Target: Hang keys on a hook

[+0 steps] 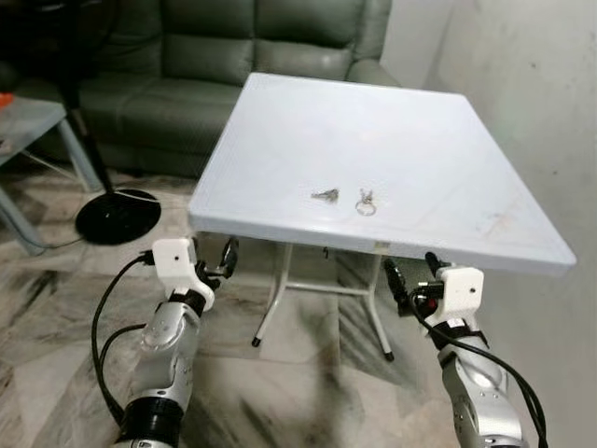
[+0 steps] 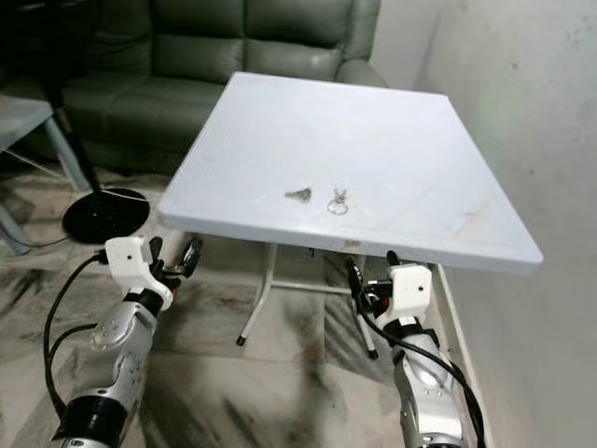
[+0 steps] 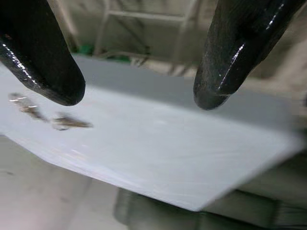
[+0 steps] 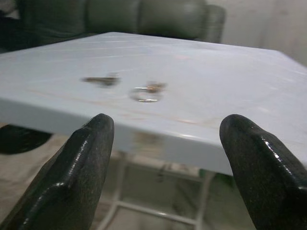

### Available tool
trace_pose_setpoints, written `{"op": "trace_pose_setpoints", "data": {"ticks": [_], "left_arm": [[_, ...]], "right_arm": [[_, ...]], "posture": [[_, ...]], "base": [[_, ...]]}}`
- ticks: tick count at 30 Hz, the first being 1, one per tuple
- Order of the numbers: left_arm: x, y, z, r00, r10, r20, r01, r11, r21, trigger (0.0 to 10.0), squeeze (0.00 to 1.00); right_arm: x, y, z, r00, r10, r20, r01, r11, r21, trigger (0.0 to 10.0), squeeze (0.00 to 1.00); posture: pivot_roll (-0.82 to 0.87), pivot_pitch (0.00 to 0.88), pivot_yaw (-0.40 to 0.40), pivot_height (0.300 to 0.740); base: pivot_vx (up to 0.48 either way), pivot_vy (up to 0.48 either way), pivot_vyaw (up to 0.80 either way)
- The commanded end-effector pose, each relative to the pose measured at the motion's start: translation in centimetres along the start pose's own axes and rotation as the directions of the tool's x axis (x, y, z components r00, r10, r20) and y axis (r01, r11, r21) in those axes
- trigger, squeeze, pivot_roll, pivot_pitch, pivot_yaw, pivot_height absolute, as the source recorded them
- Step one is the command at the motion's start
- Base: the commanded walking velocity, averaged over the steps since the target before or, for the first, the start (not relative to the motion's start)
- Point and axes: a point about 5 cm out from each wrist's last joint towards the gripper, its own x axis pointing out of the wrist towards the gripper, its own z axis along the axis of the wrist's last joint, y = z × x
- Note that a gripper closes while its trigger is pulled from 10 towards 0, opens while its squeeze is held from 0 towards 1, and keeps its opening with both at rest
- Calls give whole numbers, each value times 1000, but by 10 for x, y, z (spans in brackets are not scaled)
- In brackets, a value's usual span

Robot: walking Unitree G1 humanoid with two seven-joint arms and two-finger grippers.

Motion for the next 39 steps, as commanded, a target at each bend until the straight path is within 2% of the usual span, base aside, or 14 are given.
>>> {"op": "trace_pose_setpoints", "data": {"ticks": [1,26,39], "left_arm": [[2,-8,-2,1000,-22,-6,22,1000,-2,10000,0],[2,-9,-3,1000,-2,-8,2,1000,-8,10000,0],[1,-14,-4,1000,-16,5,16,1000,-9,10000,0]], "right_arm": [[-1,-8,3,1000,-23,5,23,1000,-6,10000,0],[1,-9,4,1000,-12,3,12,1000,-9,10000,0],[2,-9,4,1000,-5,2,5,1000,-9,10000,0]], "posture": [[-1,0,-79,740],[2,0,-87,740],[2,0,-91,740]], "base": [[371,0,0],[348,0,0],[0,0,0]]}}
